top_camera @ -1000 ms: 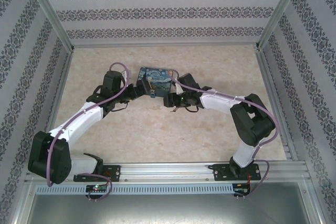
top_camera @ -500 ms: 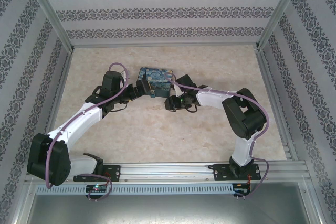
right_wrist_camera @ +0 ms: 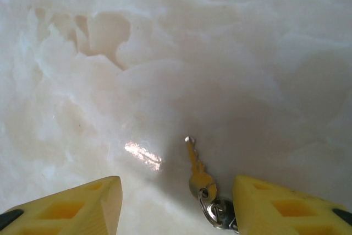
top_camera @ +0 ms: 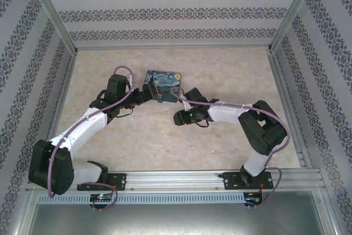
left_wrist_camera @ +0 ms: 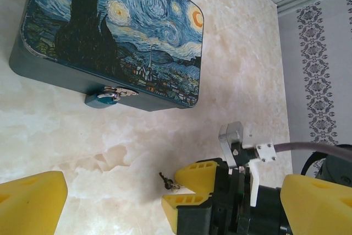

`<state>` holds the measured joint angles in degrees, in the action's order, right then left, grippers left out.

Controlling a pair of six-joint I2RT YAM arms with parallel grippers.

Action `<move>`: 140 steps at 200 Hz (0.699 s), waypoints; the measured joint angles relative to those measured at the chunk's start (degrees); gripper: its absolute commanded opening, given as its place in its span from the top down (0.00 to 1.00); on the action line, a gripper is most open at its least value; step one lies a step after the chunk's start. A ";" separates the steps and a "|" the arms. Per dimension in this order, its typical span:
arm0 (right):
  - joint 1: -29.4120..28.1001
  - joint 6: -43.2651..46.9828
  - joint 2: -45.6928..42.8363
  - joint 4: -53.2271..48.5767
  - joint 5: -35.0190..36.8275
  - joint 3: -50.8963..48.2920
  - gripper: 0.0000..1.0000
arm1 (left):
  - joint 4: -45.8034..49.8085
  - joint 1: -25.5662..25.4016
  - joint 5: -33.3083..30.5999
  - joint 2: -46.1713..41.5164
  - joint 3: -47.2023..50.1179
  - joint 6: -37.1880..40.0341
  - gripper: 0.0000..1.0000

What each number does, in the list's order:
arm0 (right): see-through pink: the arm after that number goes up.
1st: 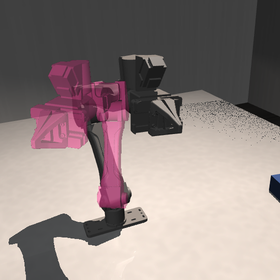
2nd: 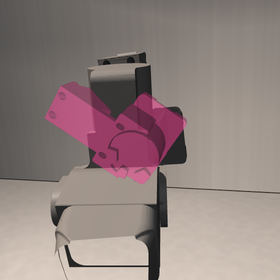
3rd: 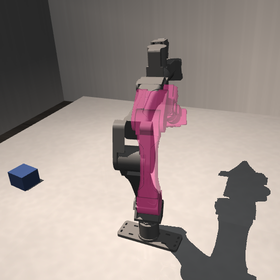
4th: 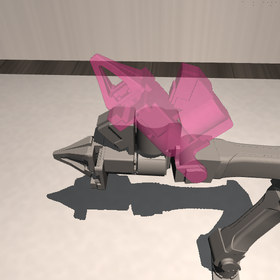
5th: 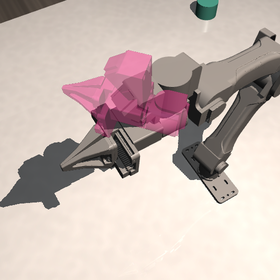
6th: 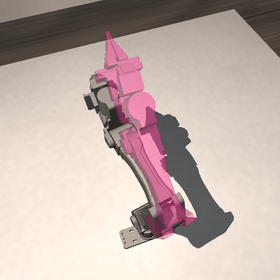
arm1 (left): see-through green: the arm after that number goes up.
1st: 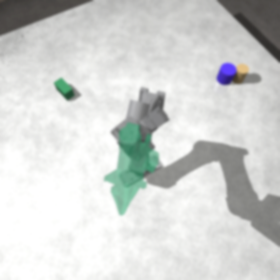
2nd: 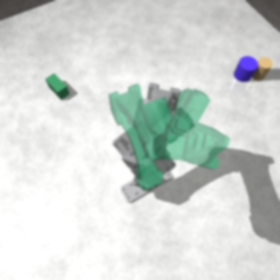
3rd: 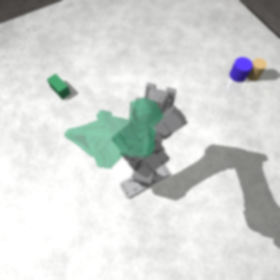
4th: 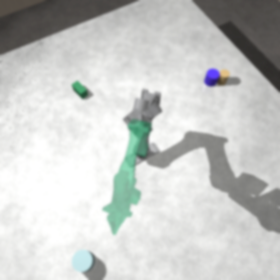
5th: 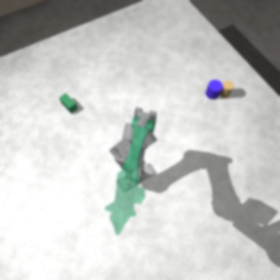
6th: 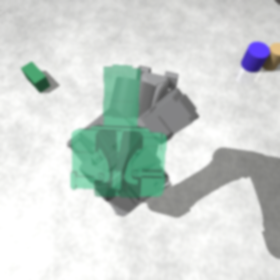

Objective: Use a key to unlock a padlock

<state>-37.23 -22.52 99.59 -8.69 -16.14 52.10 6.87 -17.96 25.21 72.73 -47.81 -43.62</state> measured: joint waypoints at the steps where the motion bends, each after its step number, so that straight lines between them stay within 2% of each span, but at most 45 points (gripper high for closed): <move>1: -0.07 0.00 -0.02 -0.04 0.09 0.00 0.46 | 0.00 0.00 0.00 0.00 0.00 0.00 0.00; 67: -4.63 0.28 0.83 -6.82 8.76 3.04 0.55 | 0.44 0.00 0.00 0.20 -0.20 -0.72 0.00; 140: -7.52 0.39 4.66 -13.42 16.85 8.37 0.70 | 7.65 0.00 -1.84 4.17 -6.01 -2.49 0.00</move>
<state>-44.75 -22.13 104.25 -22.11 0.71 60.47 14.52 -17.96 23.38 76.90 -53.82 -46.11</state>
